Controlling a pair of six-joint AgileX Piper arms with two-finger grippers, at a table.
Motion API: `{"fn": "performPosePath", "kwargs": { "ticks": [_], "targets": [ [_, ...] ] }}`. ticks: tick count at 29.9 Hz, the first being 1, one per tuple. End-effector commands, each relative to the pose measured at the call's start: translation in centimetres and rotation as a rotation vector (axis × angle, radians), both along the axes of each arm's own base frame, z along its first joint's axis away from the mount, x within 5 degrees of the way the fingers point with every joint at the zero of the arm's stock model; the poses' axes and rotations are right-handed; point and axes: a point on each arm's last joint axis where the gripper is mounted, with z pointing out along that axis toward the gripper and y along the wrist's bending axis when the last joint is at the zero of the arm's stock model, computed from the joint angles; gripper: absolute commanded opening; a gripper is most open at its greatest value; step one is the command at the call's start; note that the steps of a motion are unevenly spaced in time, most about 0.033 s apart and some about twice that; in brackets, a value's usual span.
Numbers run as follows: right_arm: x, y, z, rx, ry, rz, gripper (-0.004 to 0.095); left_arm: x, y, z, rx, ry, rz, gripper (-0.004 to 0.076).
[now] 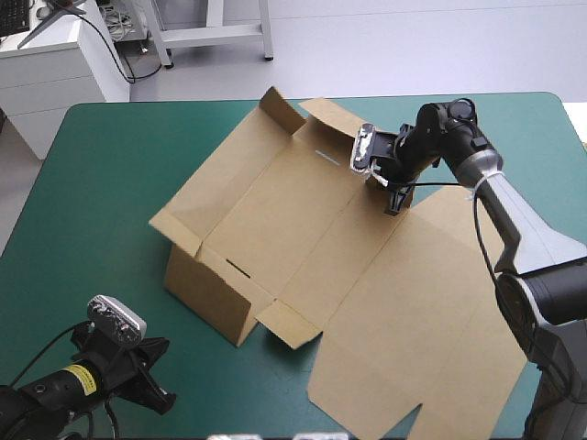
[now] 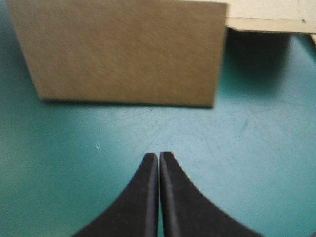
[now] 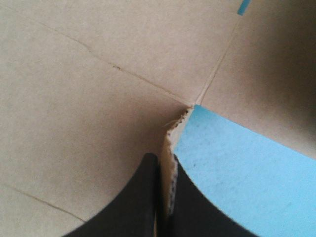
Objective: Fold the box
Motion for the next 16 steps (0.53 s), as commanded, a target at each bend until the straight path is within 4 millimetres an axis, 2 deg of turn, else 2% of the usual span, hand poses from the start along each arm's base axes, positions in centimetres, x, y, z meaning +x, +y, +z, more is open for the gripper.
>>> {"fn": "performPosePath", "kwargs": {
  "ticks": [1,5,12,16],
  "targets": [
    [-0.3,1.8,3.1,0.024,-0.194,0.109,-0.0019,0.4,-0.2,1.4,-0.051,-0.076,0.008,-0.0008],
    [-0.5,4.8,2.5,0.043,-0.228,0.195,-0.0019,0.4,-0.2,1.4,-0.056,-0.075,0.008,-0.0008],
    [-1.8,10.6,1.5,-0.015,-0.351,0.455,-0.0019,0.4,-0.3,1.5,-0.063,-0.072,0.007,-0.0008],
    [-2.4,12.2,1.7,-0.025,-0.413,0.525,-0.0019,0.4,-0.3,1.5,-0.064,-0.074,0.007,-0.0008]
  ]
}}
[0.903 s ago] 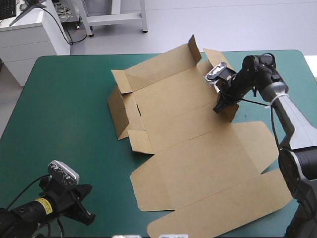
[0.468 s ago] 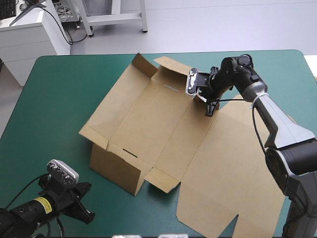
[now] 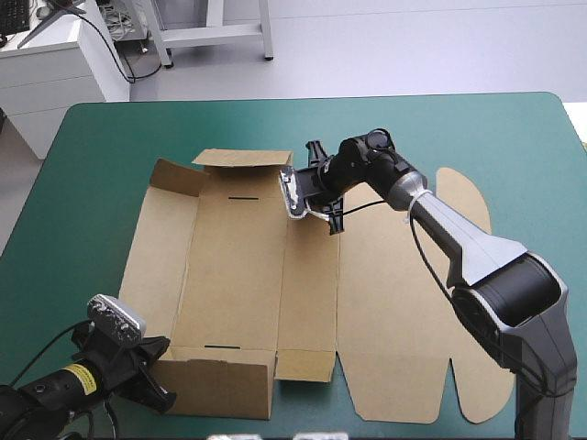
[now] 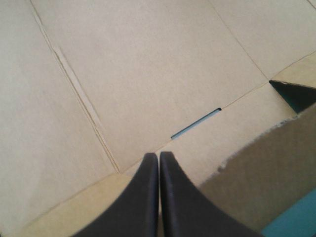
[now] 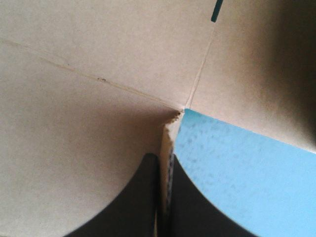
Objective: Fold the box
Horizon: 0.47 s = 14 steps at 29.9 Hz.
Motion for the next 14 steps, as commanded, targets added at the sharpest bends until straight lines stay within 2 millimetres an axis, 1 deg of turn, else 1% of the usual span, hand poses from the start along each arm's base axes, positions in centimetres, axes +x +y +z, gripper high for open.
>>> {"fn": "performPosePath", "kwargs": {
  "ticks": [1,6,10,12,14],
  "targets": [
    [-0.72,0.54,4.19,0.059,-0.171,0.055,-0.0019,0.36,-0.26,1.42,-0.058,-0.069,0.007,-0.0008],
    [-0.79,1.13,3.82,0.084,-0.154,0.062,-0.0019,0.36,-0.26,1.42,-0.058,-0.069,0.007,-0.0008],
    [-0.70,1.35,3.49,0.121,-0.117,0.026,-0.0005,0.36,-0.26,1.42,-0.058,-0.069,0.007,-0.0008],
    [-0.71,1.35,3.50,0.129,-0.109,0.012,0.0039,0.36,-0.26,1.42,-0.058,-0.069,0.007,-0.0008],
    [-0.69,1.35,3.51,0.142,-0.097,-0.011,0.0142,0.36,-0.26,1.42,-0.058,-0.069,0.007,-0.0008]
  ]
}}
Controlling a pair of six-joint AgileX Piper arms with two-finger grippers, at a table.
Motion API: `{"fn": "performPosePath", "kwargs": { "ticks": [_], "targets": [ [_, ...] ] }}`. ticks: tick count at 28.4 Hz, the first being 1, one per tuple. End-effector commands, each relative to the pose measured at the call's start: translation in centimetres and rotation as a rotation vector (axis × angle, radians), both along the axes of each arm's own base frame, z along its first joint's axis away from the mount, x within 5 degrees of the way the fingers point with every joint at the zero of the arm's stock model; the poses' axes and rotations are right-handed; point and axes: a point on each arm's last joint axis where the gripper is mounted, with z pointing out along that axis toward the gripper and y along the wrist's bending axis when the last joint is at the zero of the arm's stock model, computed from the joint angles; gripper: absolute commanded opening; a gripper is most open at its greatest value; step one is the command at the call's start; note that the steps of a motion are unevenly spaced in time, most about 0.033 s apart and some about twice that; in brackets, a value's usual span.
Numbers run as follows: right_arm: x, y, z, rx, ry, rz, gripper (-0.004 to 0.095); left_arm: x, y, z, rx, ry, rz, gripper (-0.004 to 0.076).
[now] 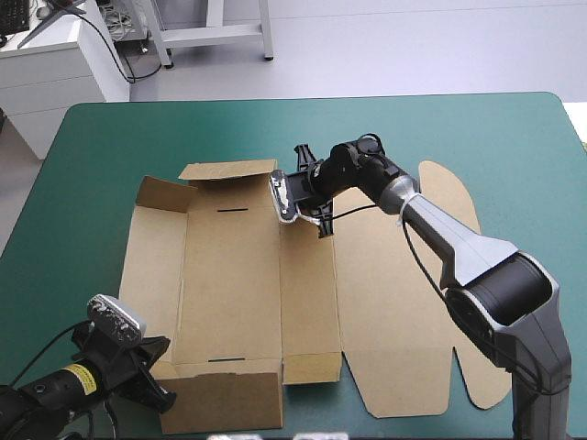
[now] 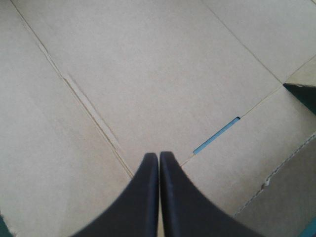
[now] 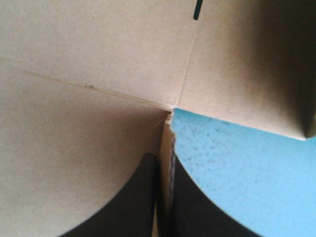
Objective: Fold the box
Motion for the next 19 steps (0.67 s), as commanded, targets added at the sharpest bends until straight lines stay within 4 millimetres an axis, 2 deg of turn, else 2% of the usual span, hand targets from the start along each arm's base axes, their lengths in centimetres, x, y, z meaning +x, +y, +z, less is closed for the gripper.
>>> {"fn": "performPosePath", "kwargs": {
  "ticks": [1,6,9,15,17,19],
  "targets": [
    [-0.4,-0.3,4.2,0.105,-0.088,-0.045,0.0196,0.4,-0.3,1.4,-0.057,-0.068,0.007,-0.0008],
    [-0.2,-0.3,4.3,0.164,-0.066,-0.130,0.0569,0.4,-0.3,1.4,-0.057,-0.068,0.007,-0.0008],
    [0.0,-0.3,4.5,0.215,-0.055,-0.190,0.0698,0.4,-0.2,1.4,-0.054,-0.070,0.007,-0.0008],
    [-0.6,-0.8,6.0,0.290,0.001,-0.308,0.0657,0.4,-0.2,1.4,-0.054,-0.070,0.007,-0.0008],
    [-1.0,-1.2,6.9,0.300,0.003,-0.337,0.0608,0.4,-0.2,1.4,-0.054,-0.070,0.007,-0.0008],
    [-1.9,-2.0,8.6,0.332,0.008,-0.404,0.0511,0.4,-0.2,1.4,-0.054,-0.070,0.007,-0.0008]
  ]
}}
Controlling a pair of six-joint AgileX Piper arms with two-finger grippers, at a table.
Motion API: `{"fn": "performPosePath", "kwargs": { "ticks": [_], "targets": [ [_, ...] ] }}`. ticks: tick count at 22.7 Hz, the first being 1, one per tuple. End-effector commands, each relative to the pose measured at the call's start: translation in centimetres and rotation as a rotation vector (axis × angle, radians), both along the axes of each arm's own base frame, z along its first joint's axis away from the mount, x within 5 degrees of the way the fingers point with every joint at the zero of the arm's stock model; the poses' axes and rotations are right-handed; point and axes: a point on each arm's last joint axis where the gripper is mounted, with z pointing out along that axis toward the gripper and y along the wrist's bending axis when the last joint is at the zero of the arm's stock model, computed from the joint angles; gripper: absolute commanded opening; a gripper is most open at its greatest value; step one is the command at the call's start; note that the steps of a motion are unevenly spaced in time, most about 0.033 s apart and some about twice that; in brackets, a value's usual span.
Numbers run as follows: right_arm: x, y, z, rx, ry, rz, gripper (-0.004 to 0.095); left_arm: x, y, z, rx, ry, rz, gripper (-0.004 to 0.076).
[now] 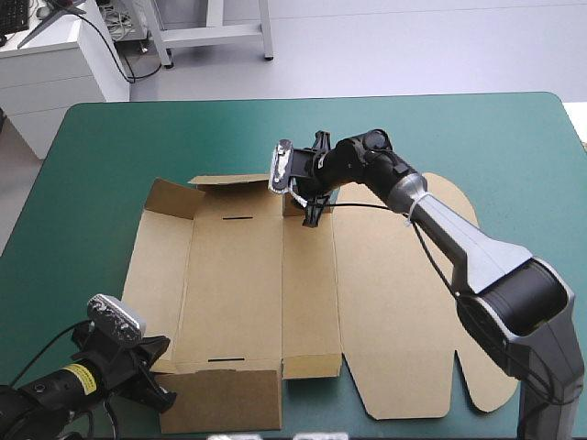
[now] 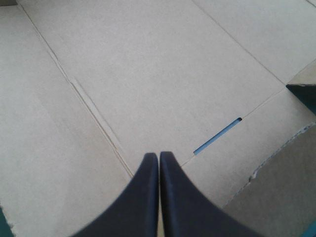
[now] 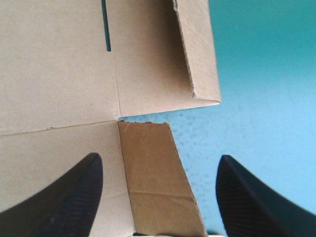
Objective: Fold the box
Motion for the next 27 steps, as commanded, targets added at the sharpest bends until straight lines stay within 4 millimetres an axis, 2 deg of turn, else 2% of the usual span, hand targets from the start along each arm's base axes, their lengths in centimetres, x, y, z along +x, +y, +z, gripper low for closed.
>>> {"fn": "performPosePath", "kwargs": {
  "ticks": [1,2,3,4,6,9,12,15,19,22,25,27],
  "targets": [
    [-2.2,-1.9,7.1,0.135,-0.094,-0.131,0.0412,0.4,-0.2,1.4,-0.055,-0.069,0.007,-0.0008],
    [-2.4,-2.2,7.5,0.148,-0.082,-0.162,0.0368,0.4,-0.2,1.4,-0.055,-0.069,0.007,-0.0008],
    [-2.9,-2.9,8.2,0.181,-0.040,-0.248,0.0252,0.4,-0.2,1.4,-0.055,-0.071,0.007,-0.0008],
    [-3.0,-3.3,8.4,0.186,-0.019,-0.283,0.0191,0.4,-0.2,1.4,-0.055,-0.071,0.007,-0.0008],
    [-3.3,-5.3,9.1,0.249,0.085,-0.446,-0.0013,0.5,-0.3,1.7,-0.066,-0.090,0.009,-0.0008],
    [-3.0,-8.9,9.6,0.285,0.176,-0.626,-0.0016,0.6,-0.2,2.6,-0.077,-0.133,0.012,-0.0008],
    [-2.6,-13.2,10.0,0.305,0.239,-0.775,-0.0015,0.6,0.1,4.6,-0.070,-0.205,0.029,-0.0008],
    [-2.9,-15.3,10.3,0.336,0.296,-0.825,-0.0015,0.6,0.3,6.5,-0.127,-0.227,0.081,-0.0008],
    [-4.0,-17.1,10.9,0.347,0.329,-0.862,-0.0015,1.2,0.2,8.8,-0.129,-0.211,0.113,-0.0008],
    [-5.2,-17.8,11.2,0.340,0.333,-0.876,-0.0015,2.6,-0.2,10.0,-0.061,-0.151,0.122,-0.0008],
    [-7.1,-18.1,11.4,0.359,0.333,-0.893,-0.0015,5.7,-1.6,10.6,0.014,-0.061,0.128,-0.0008],
    [-8.6,-18.4,10.9,0.361,0.343,-0.905,-0.0015,7.9,-2.7,10.8,0.051,-0.009,0.129,-0.0008]
  ]
}}
